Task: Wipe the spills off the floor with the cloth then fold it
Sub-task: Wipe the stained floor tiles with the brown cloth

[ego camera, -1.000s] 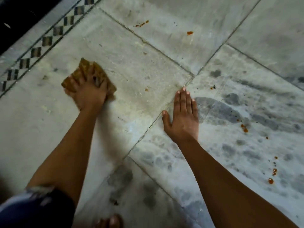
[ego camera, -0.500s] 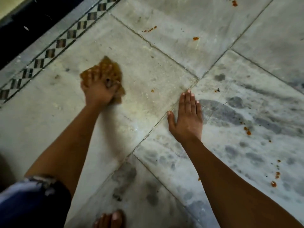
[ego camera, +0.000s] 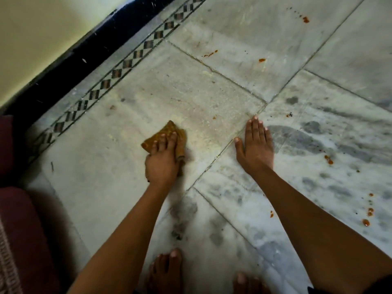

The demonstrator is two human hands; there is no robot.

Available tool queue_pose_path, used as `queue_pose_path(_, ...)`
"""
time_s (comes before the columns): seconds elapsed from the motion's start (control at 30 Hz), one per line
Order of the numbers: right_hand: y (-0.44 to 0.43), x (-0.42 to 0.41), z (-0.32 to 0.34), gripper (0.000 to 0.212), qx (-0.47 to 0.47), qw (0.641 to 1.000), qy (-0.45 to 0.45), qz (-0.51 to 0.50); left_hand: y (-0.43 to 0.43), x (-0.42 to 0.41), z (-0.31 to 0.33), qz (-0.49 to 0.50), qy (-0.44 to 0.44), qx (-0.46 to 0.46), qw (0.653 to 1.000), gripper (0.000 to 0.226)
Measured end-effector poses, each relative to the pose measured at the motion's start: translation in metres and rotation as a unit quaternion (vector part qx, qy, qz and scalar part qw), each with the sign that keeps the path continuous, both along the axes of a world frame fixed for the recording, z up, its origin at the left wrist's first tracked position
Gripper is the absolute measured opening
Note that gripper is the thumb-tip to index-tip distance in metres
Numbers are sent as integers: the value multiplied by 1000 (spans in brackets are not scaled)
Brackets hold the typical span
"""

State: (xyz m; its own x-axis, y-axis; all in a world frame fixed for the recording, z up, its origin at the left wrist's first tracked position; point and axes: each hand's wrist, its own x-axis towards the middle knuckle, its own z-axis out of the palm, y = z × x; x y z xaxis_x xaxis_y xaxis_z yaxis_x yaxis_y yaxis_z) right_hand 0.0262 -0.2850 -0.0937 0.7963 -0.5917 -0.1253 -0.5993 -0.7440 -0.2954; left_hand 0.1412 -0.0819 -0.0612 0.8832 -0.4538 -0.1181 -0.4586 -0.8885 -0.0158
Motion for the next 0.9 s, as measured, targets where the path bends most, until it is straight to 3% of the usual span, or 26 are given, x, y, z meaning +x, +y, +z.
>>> queue_pose_path(0.1, 3, -7, 7, 74, 21, 1000, 1, -1, -2, -14, 7, -25, 20, -33, 999, 65)
queue_pose_path(0.2, -2, -14, 16, 75, 13, 1000, 1, 15, -8, -6, 29, 40, 79, -183, 979, 57)
queue_pose_path(0.3, -16, -16, 35, 76, 18, 1000, -10, 3, -30, 10, 55, 85, 230, -384, 890, 46)
queue_pose_path(0.4, -33, -15, 57, 76, 13, 999, -30, -10, -68, 20, 84, 112, 329, -463, 815, 38)
queue_pose_path(0.47, -47, -16, 74, 75, 9, 998, -57, -16, -99, 24, 110, 93, 369, -476, 793, 34)
queue_pose_path(0.53, -61, -18, 88, 76, 4, 997, -68, -20, -124, 27, 135, 58, 392, -460, 795, 35)
queue_pose_path(0.7, -95, -26, 112, 82, 5, 996, -88, -34, -161, 48, 178, 4, 361, -367, 858, 36)
queue_pose_path(0.8, -107, -26, 112, 94, 11, 996, -77, -52, -162, 68, 186, -30, 358, -330, 873, 35)
queue_pose_path(0.9, -110, -20, 109, 82, 6, 998, -42, -50, -163, 86, 176, -40, 332, -326, 884, 36)
